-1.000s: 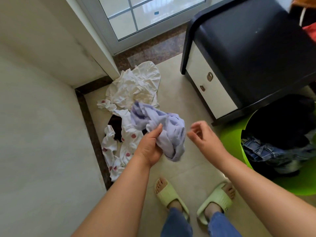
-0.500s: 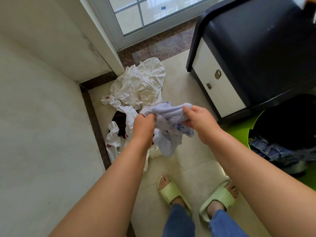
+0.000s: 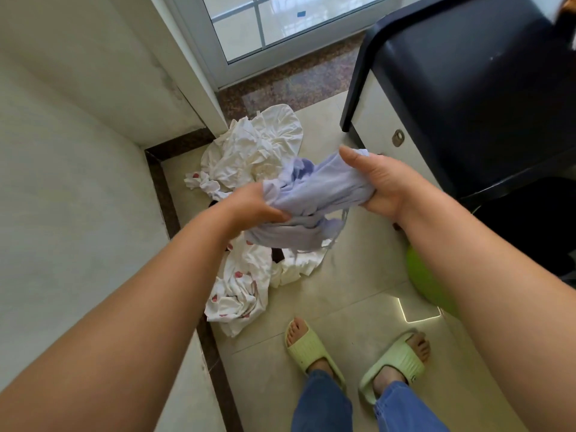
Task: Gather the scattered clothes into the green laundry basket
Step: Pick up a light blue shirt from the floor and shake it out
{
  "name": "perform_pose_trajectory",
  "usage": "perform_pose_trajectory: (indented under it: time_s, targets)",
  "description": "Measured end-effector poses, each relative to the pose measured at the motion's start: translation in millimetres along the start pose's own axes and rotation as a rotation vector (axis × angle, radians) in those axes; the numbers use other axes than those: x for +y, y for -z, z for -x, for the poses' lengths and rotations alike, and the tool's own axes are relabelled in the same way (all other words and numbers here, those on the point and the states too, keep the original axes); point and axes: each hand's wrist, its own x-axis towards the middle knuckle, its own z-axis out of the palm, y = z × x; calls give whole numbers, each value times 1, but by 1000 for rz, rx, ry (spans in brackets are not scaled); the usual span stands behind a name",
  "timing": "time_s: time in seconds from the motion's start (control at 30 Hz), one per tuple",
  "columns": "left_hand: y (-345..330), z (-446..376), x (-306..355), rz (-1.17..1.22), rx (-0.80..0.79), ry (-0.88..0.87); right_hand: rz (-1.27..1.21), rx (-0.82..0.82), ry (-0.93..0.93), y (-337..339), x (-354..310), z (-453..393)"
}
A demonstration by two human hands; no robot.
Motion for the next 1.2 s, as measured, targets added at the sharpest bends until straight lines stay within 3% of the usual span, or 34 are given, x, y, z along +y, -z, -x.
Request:
perform_pose_trajectory:
  time_s: [0.07, 0.13, 0.23, 0.33, 0.43, 0.57, 0.7, 0.77, 0.87, 0.97, 1.07, 1.2]
  targets:
    - [15, -1, -13, -247, 156, 51, 121, -82, -41, 17, -7, -3]
    - [29, -4, -34, -247, 339, 108, 325, -113, -88, 30, -12, -2]
    - [41, -8, -60, 279, 477, 205, 721, -119, -237, 43, -16, 1]
    - [44, -4, -68, 833, 416, 241, 1182, -134, -390, 45, -18, 4]
    - [40, -1, -67, 1107, 400, 159, 1562, -6, -245, 41, -14, 4]
    - [39, 4, -60, 1277, 522, 122, 1377, 174, 27, 36, -14, 2]
    - [37, 11, -55, 1433, 501, 121, 1222, 234, 180, 35, -17, 4]
    - [36, 13, -57, 1377, 469, 121, 1189, 210, 197, 36, -19, 6]
    - [36, 18, -63, 1128, 313, 83, 884, 131, 163, 32, -23, 10]
    - [27, 17, -69, 338, 184, 88, 819, 76, 202, 30, -27, 13]
    - [9, 15, -66, -380, 275, 124, 1017, -5, 169, 28, -36, 18]
    - [-1, 11, -68, -497, 580, 167, 1617, -37, -3, 26, -30, 12]
